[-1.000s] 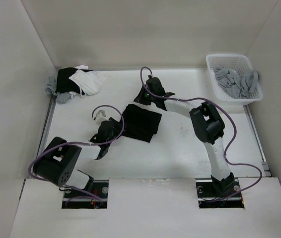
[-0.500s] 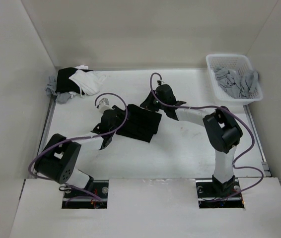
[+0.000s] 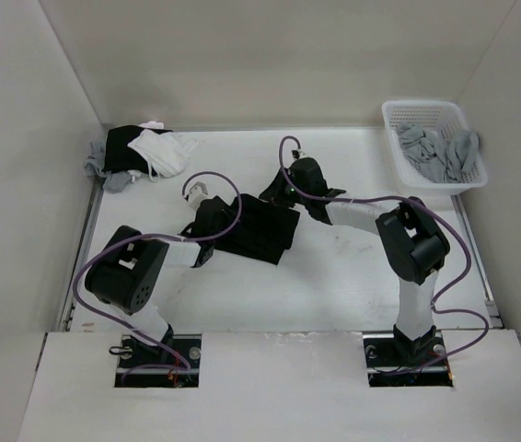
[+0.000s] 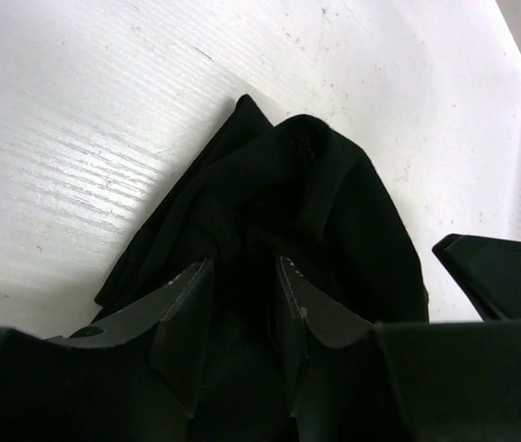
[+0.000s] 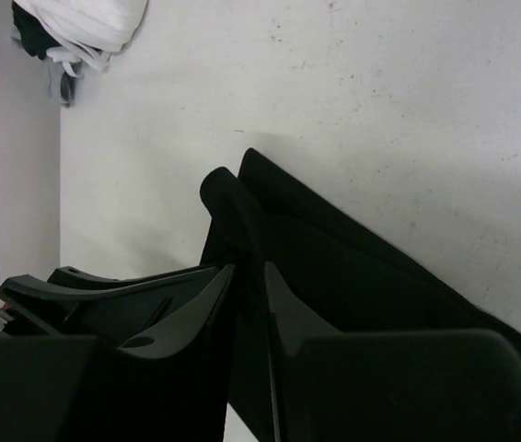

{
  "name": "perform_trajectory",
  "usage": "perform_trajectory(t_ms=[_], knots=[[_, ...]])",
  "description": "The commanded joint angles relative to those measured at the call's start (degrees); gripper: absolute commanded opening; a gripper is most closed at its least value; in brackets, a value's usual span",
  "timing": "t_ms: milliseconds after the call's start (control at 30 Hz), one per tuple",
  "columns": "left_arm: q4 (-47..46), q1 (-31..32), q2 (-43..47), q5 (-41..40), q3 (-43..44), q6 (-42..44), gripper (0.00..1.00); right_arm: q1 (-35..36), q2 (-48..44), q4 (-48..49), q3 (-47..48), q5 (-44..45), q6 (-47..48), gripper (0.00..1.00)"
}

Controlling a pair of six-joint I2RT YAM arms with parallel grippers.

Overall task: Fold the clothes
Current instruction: Fold the tank top

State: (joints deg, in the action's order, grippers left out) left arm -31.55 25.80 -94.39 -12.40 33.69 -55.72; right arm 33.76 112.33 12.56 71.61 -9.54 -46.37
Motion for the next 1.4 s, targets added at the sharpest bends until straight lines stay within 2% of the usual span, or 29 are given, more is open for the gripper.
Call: perform_trajectory(t_ms=[0,133,400,533,733,900,1067,1233,1367], knots=[[-3.1,0.2,-1.1,-0.3,2.3,1.0,0.31,-0.1,0.8,4.1,0.3,-0.7,0.0,0.23],[-4.1,0.8,-0.7,0.1,1.6,0.5,0.3,-0.1,1.0,4.1,0.3,-0.8,-0.1,0.23],[-8.3,2.7,4.8,-2.5,-5.1,-1.1,0.26,-0.1,1.3,4.7,-0.1,-1.2,-0.5,0.24],[-8.8,2.8,4.7,-2.6,-5.0,-0.9,0.28,-0.1,1.4,5.0,-0.2,-1.5,-0.7,0.24],[-8.1,1.5,0.0,-1.5,-0.8,-0.3,0.31,-0.1,1.2,5.1,-0.2,-1.6,-0.8,0.24],[-8.2,0.8,-1.8,-0.1,0.7,-0.5,0.24,-0.3,1.2,5.2,-0.5,-1.6,-0.8,0.24],[-8.0,1.5,1.3,-0.3,-1.7,-1.1,0.13,-0.8,2.9,5.2,0.3,-1.6,-0.8,0.26],[-8.2,1.8,6.5,0.0,-6.4,-4.4,0.12,-0.9,6.2,2.7,3.8,-3.4,0.0,0.26],[-8.0,1.7,8.6,0.4,-8.8,-5.5,0.12,-2.7,8.5,2.1,5.2,-2.7,-1.2,0.21]])
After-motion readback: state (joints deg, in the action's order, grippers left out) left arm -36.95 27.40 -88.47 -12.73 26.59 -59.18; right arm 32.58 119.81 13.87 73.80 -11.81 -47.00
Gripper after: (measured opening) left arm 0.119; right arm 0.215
